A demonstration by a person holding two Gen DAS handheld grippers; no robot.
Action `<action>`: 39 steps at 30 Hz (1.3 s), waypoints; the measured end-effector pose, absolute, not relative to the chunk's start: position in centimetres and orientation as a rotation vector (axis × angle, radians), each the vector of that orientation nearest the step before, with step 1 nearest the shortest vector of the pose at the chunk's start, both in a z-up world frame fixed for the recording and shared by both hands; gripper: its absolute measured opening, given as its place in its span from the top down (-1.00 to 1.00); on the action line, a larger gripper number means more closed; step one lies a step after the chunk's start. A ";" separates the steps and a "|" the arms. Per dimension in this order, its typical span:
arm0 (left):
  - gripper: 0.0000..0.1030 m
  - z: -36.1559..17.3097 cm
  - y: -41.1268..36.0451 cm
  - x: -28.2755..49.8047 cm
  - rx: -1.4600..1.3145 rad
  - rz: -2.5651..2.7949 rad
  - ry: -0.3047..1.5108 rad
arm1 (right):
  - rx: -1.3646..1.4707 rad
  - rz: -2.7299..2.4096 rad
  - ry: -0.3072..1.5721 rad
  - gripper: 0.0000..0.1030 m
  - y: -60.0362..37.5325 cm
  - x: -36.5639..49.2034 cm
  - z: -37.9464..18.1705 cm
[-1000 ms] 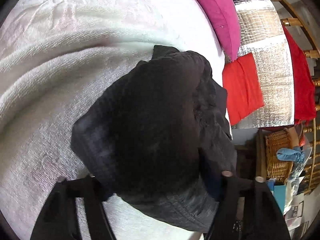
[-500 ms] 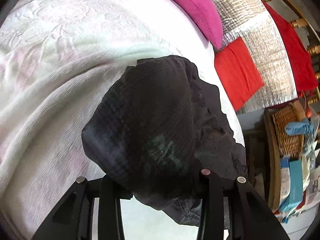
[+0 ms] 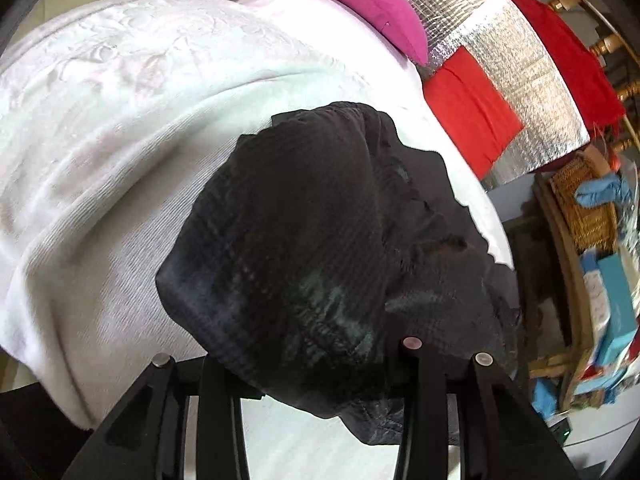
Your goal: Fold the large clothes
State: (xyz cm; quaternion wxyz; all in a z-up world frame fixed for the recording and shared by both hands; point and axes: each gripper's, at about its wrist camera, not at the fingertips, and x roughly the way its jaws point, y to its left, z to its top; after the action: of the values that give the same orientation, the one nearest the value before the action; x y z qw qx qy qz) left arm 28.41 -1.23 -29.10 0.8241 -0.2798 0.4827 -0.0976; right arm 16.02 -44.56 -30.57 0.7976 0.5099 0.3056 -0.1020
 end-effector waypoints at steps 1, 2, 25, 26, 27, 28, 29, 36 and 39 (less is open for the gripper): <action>0.16 -29.1 -1.3 28.3 -0.583 -0.202 1.029 | 1.099 -0.218 0.666 0.14 -44.7 15.9 -30.7; 0.07 -28.9 -0.9 28.3 -0.562 -0.195 1.029 | 1.109 -0.218 0.675 0.01 -44.7 15.9 -30.8; -0.47 -18.7 -0.8 20.1 0.102 0.018 0.660 | 0.821 -0.169 0.861 -0.41 -47.0 10.6 -23.1; -0.47 -18.6 -1.1 20.5 0.116 0.020 0.657 | 0.818 -0.166 0.856 -0.41 -46.7 11.2 -22.8; -0.48 -18.6 -1.4 20.7 0.125 0.020 0.655 | 0.817 -0.156 0.847 -0.41 -46.5 11.9 -22.6; -0.48 -18.6 -1.7 21.1 0.138 0.021 0.654 | 0.814 -0.139 0.841 -0.41 -46.4 12.8 -22.4; -0.48 -18.8 -2.1 21.6 0.147 0.021 0.655 | 0.809 -0.132 0.841 -0.41 -46.2 13.5 -22.3; -0.48 -20.7 -4.0 25.5 0.194 0.034 0.705 | 0.789 -0.092 0.891 -0.41 -44.7 20.2 -23.6; -0.48 -22.1 -4.7 27.3 0.217 0.049 0.745 | 0.787 -0.098 0.914 -0.41 -44.5 22.0 -24.7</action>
State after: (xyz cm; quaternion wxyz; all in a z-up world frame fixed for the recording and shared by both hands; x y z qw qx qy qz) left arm 27.28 -4.69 -22.15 0.9253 0.1058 0.3633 0.0237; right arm 22.05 -44.53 -24.72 0.8225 0.3702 0.4294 -0.0463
